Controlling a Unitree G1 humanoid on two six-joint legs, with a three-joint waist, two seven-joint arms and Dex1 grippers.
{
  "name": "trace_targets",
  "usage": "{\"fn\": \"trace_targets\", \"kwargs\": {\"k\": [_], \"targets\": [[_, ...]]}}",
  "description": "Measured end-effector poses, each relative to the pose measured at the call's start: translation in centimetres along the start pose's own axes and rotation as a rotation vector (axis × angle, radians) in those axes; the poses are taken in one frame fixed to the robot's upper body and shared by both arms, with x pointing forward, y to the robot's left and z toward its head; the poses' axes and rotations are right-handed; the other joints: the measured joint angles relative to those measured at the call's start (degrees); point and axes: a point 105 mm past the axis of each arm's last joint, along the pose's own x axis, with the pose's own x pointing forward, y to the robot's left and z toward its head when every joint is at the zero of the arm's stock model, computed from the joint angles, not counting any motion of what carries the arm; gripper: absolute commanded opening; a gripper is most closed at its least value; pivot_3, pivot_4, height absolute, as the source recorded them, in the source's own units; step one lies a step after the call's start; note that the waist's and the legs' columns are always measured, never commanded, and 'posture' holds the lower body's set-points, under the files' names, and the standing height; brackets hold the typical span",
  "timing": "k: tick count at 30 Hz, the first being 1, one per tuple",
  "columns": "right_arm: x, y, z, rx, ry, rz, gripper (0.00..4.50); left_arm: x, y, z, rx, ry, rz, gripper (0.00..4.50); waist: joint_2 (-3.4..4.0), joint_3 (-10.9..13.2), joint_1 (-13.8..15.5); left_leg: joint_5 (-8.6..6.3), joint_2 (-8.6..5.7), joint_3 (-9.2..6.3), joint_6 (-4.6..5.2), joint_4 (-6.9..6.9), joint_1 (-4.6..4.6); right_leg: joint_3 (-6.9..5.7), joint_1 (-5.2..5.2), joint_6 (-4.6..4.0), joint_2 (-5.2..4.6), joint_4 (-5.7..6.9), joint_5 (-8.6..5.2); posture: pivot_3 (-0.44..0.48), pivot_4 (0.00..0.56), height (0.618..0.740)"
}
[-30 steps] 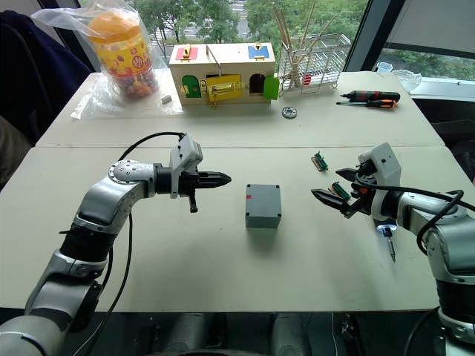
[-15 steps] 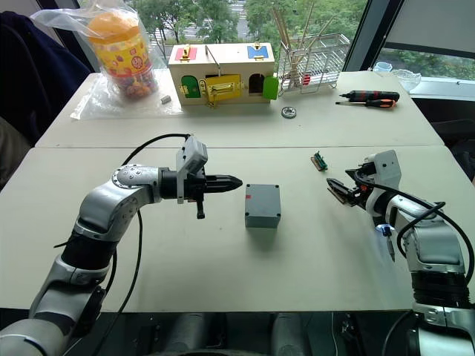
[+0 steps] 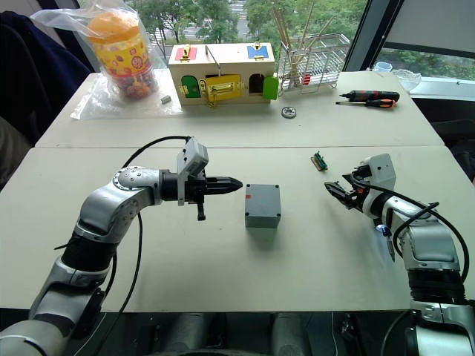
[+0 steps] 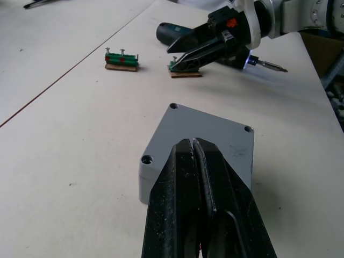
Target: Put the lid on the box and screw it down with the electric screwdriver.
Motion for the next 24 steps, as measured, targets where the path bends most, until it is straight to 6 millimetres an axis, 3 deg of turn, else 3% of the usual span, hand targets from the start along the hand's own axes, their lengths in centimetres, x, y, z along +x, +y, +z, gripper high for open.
{"fn": "trace_targets", "kwargs": {"k": [3,18,24], "targets": [[0.0,0.0,0.0,0.000,0.000,-0.005,0.05,0.0,0.0,0.0,0.000,0.001,0.000,0.00,0.00,0.00,0.02,0.00,0.00,0.00,0.00,0.00,0.00,0.00,0.00,0.00,0.00,0.00,0.00,0.000,0.150,0.708],[-0.1,-0.3,0.1,0.007,-0.009,-0.023,0.05,0.1,0.1,-0.1,-0.002,0.002,0.001,0.00,0.00,0.00,0.02,0.00,0.00,0.00,0.00,0.00,0.00,0.00,0.00,0.00,0.00,0.00,0.00,0.000,0.150,0.708],[-0.2,-0.6,1.8,-0.010,-0.051,-0.031,0.05,0.1,0.2,-0.3,-0.007,0.006,0.001,0.00,0.00,0.00,0.00,0.00,0.00,0.00,0.00,0.00,0.00,0.00,0.00,0.00,0.00,0.00,0.00,0.000,0.150,0.708]]}}
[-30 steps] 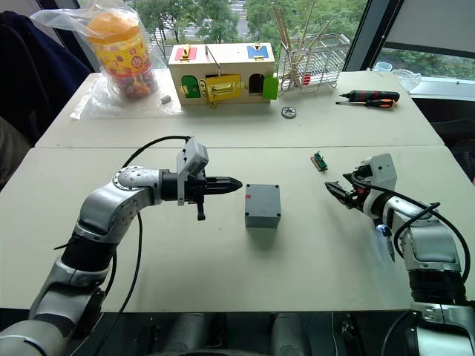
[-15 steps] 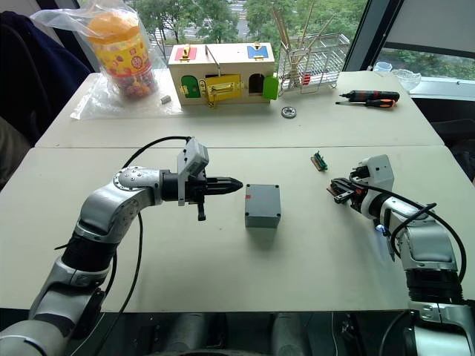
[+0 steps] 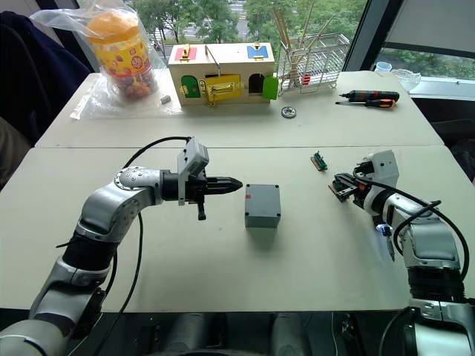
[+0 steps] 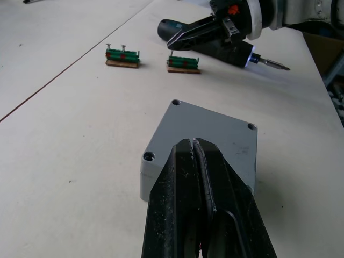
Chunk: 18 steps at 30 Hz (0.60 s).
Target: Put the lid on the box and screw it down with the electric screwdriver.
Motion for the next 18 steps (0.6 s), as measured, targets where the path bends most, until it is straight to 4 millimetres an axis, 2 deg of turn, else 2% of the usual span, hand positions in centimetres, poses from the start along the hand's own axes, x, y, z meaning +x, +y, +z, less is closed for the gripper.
{"fn": "trace_targets", "kwargs": {"k": [6,8,12,13,15,18], "targets": [[-0.1,0.3,1.7,-0.011,-0.037,0.014,0.05,0.0,0.0,0.0,0.006,0.003,-0.005,0.00,0.00,0.00,-0.02,0.00,0.00,0.00,0.00,0.00,0.00,0.00,0.00,0.00,0.00,0.00,0.00,0.000,0.150,0.708],[-0.2,1.2,2.8,-0.005,-0.065,0.057,0.05,-0.5,0.1,-0.2,0.009,0.020,-0.004,0.00,0.01,0.00,-0.06,0.00,0.01,0.00,0.00,-0.02,0.00,0.00,-0.02,0.00,0.01,0.00,0.00,0.000,0.150,0.708],[-0.9,5.0,5.4,0.012,-0.125,0.243,0.05,-1.5,-0.3,-0.7,0.008,0.060,-0.027,0.00,0.01,0.00,-0.10,0.00,0.16,-0.01,0.00,-0.05,0.00,0.00,-0.02,0.00,0.02,-0.02,0.00,0.000,0.150,0.708],[-1.0,6.5,5.8,0.018,-0.133,0.309,0.05,-1.9,-0.5,-1.0,0.007,0.076,-0.036,0.00,0.01,0.00,-0.09,0.00,0.17,-0.01,0.00,-0.05,0.00,0.00,-0.02,0.00,0.02,-0.02,0.00,0.000,0.150,0.708],[-0.9,9.1,5.9,0.024,-0.125,0.414,0.05,-2.4,-0.8,-1.5,-0.003,0.093,-0.047,0.00,0.01,0.00,0.09,0.00,0.16,-0.02,0.00,-0.02,0.00,-0.01,0.00,0.00,0.01,-0.01,0.00,0.000,0.150,0.708],[-0.6,10.9,5.6,0.033,-0.111,0.478,0.05,-2.6,-0.9,-1.7,-0.007,0.106,-0.047,0.00,0.00,0.00,0.24,0.00,0.13,-0.04,0.01,0.04,-0.01,-0.01,0.04,0.00,-0.01,-0.01,0.00,0.000,0.150,0.708]]}}
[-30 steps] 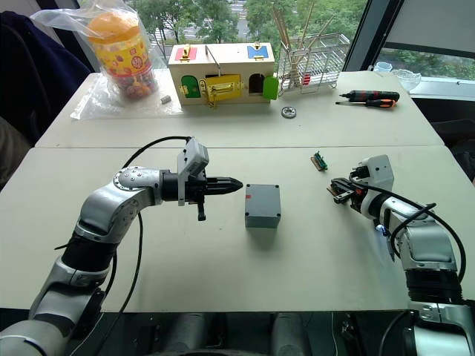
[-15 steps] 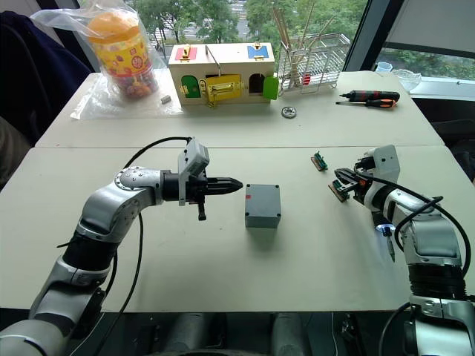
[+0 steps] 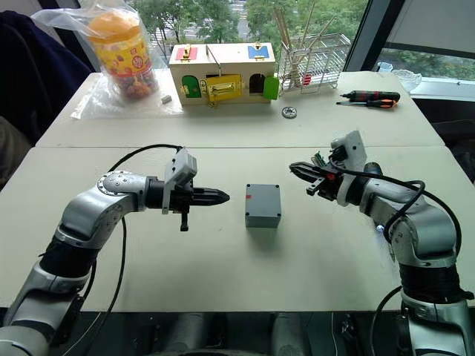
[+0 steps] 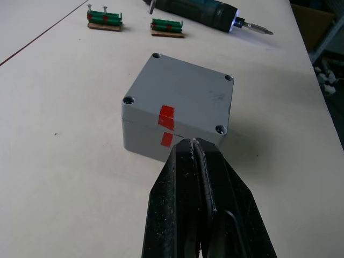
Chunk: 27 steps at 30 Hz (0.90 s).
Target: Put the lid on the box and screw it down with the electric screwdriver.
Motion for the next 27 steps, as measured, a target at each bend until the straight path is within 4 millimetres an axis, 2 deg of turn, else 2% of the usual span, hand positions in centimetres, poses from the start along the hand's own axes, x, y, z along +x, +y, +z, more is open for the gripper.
{"fn": "trace_targets", "kwargs": {"k": [4,27], "targets": [[0.6,0.6,-0.6,0.009,0.019,0.027,0.05,0.0,0.1,0.0,0.002,0.001,0.013,0.00,0.00,0.00,-0.20,0.00,-0.01,0.00,0.00,-0.04,0.00,0.00,-0.03,0.00,0.01,0.00,0.00,0.000,0.150,0.708],[0.9,0.3,-2.2,0.015,0.081,0.029,0.05,0.4,0.1,0.2,0.002,-0.014,0.022,0.00,0.00,0.00,-0.24,0.00,-0.12,0.01,0.00,-0.06,0.00,0.00,-0.05,0.00,0.02,0.00,0.00,0.000,0.150,0.708]]}}
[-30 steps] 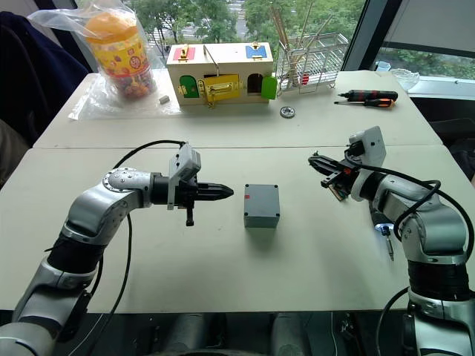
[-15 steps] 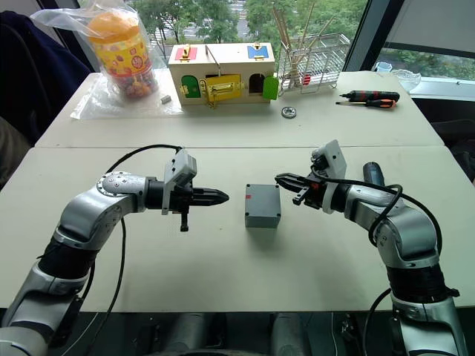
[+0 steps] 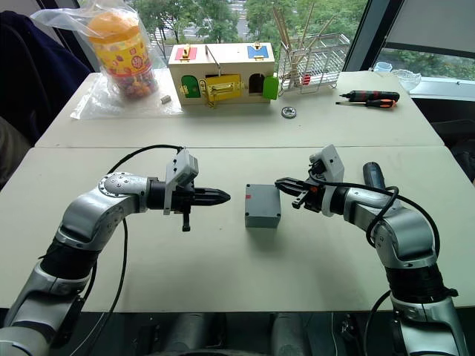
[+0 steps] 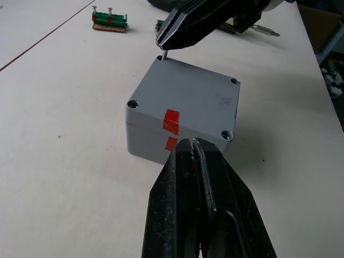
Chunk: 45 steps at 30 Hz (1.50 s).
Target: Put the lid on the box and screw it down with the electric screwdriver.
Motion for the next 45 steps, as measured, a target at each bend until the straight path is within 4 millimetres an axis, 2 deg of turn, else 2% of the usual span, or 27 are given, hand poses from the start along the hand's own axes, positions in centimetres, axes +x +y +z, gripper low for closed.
{"fn": "trace_targets", "kwargs": {"k": [10,13,19,20,21,23,25,27,29,32,36,39,45], "targets": [[0.5,-0.4,-0.5,-0.009,0.018,-0.008,0.05,0.1,0.0,0.0,0.000,0.002,0.005,0.00,0.00,0.00,0.01,0.00,0.00,0.00,0.00,0.00,0.00,0.00,0.00,0.00,0.00,0.00,0.00,0.000,0.150,0.708],[0.6,-0.4,-0.5,-0.010,0.018,-0.003,0.93,0.1,0.1,0.0,0.000,0.002,0.009,0.00,0.00,0.00,0.00,0.00,0.00,0.00,0.00,0.00,0.00,0.00,0.00,0.00,0.00,0.00,0.00,0.000,0.150,0.708],[0.3,-0.6,-0.2,-0.016,0.026,-0.010,3.94,0.3,0.0,0.1,-0.003,-0.008,0.006,0.00,0.00,0.00,0.05,0.00,0.00,0.00,0.00,0.00,0.00,0.00,0.00,0.00,-0.01,0.00,0.00,0.000,0.150,0.708],[0.0,-0.9,0.0,-0.019,0.023,-0.023,4.35,0.4,0.0,0.1,-0.004,-0.012,0.004,0.00,0.00,0.00,0.06,0.00,0.00,0.00,0.00,0.00,0.00,0.00,0.00,0.00,-0.01,0.00,0.00,0.000,0.150,0.708],[-0.4,-1.3,0.5,-0.024,0.014,-0.041,4.46,0.5,-0.1,0.2,-0.005,-0.017,0.001,0.00,0.00,0.00,0.04,0.00,0.00,0.01,0.00,0.00,0.00,0.00,0.00,0.00,-0.01,0.00,0.00,0.000,0.150,0.708],[-1.9,-2.4,2.0,-0.028,0.002,-0.077,4.46,0.8,-0.3,0.6,-0.008,-0.041,-0.017,0.00,0.02,0.01,0.15,0.00,0.04,0.00,0.00,0.01,-0.01,0.00,0.00,0.00,-0.04,0.00,0.00,0.000,0.150,0.708],[-4.3,-4.0,4.0,-0.053,0.008,-0.147,4.46,1.1,-0.6,1.1,-0.004,-0.064,-0.037,0.00,0.01,0.01,0.25,0.00,0.05,-0.01,0.00,0.01,-0.02,0.00,0.01,0.00,-0.05,-0.01,0.00,0.000,0.150,0.708],[-6.9,-5.6,5.2,-0.068,0.041,-0.225,4.46,1.2,-0.7,1.4,-0.002,-0.071,-0.049,0.00,-0.01,0.00,0.14,0.00,0.06,-0.02,0.01,-0.01,-0.02,-0.02,0.03,0.00,-0.03,-0.05,0.00,0.000,0.150,0.708],[-9.4,-7.0,4.3,-0.056,0.165,-0.290,4.46,1.4,-1.0,1.4,0.006,-0.072,-0.073,0.00,-0.01,0.00,0.05,0.00,0.00,0.00,0.01,-0.04,-0.01,-0.01,0.02,0.00,-0.02,-0.06,0.00,0.000,0.150,0.708],[-12.8,-8.8,1.8,0.038,0.362,-0.369,4.46,1.8,-2.0,1.5,0.037,-0.072,-0.122,0.00,0.00,0.01,-0.03,-0.01,0.03,0.03,0.02,-0.04,-0.01,0.03,0.00,0.00,-0.04,-0.06,0.00,0.000,0.150,0.708],[-15.1,-9.9,-0.8,0.145,0.532,-0.409,4.46,2.9,-3.2,2.1,0.064,-0.105,-0.170,0.00,0.01,0.00,-0.15,-0.01,0.17,0.08,0.01,-0.04,0.05,0.07,0.00,-0.01,-0.03,-0.05,0.00,0.000,0.150,0.708],[-15.3,-10.1,-2.9,0.285,0.597,-0.395,4.46,3.6,-3.7,1.7,0.070,-0.103,-0.182,0.00,0.03,0.01,-0.20,-0.01,0.17,0.12,0.01,-0.05,0.04,0.09,-0.04,-0.01,-0.03,-0.05,0.00,0.000,0.150,0.708],[-15.5,-11.4,-3.9,0.338,0.657,-0.413,4.46,3.8,-3.8,1.6,0.061,-0.116,-0.147,0.00,0.06,0.02,0.10,-0.01,0.15,0.11,0.01,-0.03,0.02,0.09,-0.04,-0.01,-0.06,-0.06,0.00,0.000,0.150,0.708]]}}
